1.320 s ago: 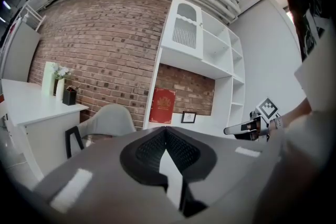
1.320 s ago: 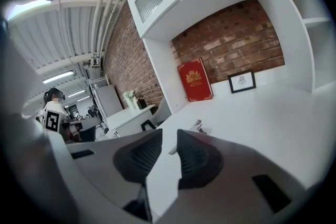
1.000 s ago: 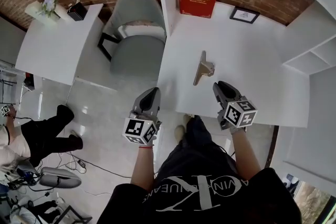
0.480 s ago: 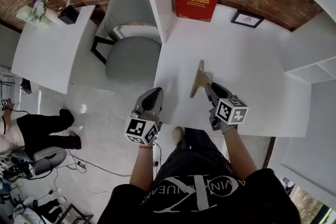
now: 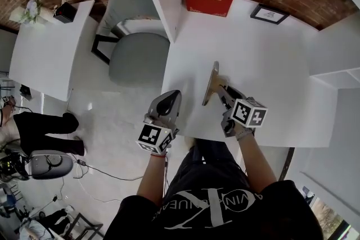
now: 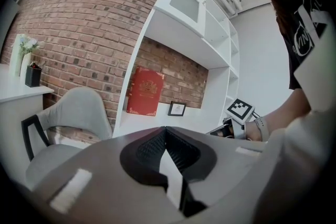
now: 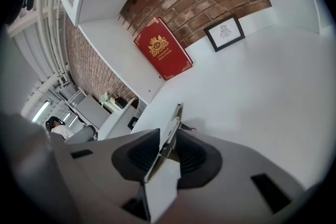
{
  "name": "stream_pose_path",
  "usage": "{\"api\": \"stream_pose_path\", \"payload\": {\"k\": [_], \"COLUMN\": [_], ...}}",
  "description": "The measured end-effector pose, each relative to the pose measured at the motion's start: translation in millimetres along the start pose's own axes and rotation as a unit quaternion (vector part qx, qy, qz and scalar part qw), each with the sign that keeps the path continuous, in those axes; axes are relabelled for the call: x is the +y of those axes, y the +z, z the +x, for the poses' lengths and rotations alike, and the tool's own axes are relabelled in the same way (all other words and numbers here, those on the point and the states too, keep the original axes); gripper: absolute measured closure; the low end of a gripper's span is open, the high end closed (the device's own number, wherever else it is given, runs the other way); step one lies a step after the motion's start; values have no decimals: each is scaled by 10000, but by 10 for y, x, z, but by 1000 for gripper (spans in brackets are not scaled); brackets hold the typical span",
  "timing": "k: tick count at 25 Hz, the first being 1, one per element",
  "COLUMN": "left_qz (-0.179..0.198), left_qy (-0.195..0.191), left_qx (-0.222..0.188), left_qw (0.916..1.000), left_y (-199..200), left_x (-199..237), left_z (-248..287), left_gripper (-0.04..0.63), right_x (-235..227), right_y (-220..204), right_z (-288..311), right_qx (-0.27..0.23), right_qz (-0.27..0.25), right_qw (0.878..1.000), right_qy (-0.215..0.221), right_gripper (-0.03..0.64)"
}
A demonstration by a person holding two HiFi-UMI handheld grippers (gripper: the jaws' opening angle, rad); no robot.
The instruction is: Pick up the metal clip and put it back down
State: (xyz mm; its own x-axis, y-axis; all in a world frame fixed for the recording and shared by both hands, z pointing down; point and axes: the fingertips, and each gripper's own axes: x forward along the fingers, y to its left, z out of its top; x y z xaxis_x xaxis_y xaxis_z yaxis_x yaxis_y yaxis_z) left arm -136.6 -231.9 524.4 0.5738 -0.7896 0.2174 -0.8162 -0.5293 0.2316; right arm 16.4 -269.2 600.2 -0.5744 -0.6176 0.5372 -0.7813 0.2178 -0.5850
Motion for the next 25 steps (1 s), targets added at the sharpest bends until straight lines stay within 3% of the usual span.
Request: {"api": "stream_pose_path", "payload": {"k": [6, 12, 19, 25], "left_qz": [-17, -22, -19, 12], "left_qy": [-108, -90, 16, 92], "left_qx": [17, 3, -7, -63], "left_qw": [9999, 10000, 10000, 9999], "left_y": [-35, -21, -10, 47], "left_x": [-109, -148, -155, -192], "left_z": [60, 31, -34, -112], "left_gripper": [588, 588, 588, 588], "right_x": [-88, -66, 18, 221], "right_y": [-47, -6, 124, 356], "right_z": [64, 47, -51, -230], "right_qx": [45, -175, -522, -788], "right_qz": [495, 1155, 934, 154], "right_qw": [9988, 9926, 9928, 9945], "right_qy": [54, 323, 538, 678], "right_gripper": [538, 581, 589, 589]}}
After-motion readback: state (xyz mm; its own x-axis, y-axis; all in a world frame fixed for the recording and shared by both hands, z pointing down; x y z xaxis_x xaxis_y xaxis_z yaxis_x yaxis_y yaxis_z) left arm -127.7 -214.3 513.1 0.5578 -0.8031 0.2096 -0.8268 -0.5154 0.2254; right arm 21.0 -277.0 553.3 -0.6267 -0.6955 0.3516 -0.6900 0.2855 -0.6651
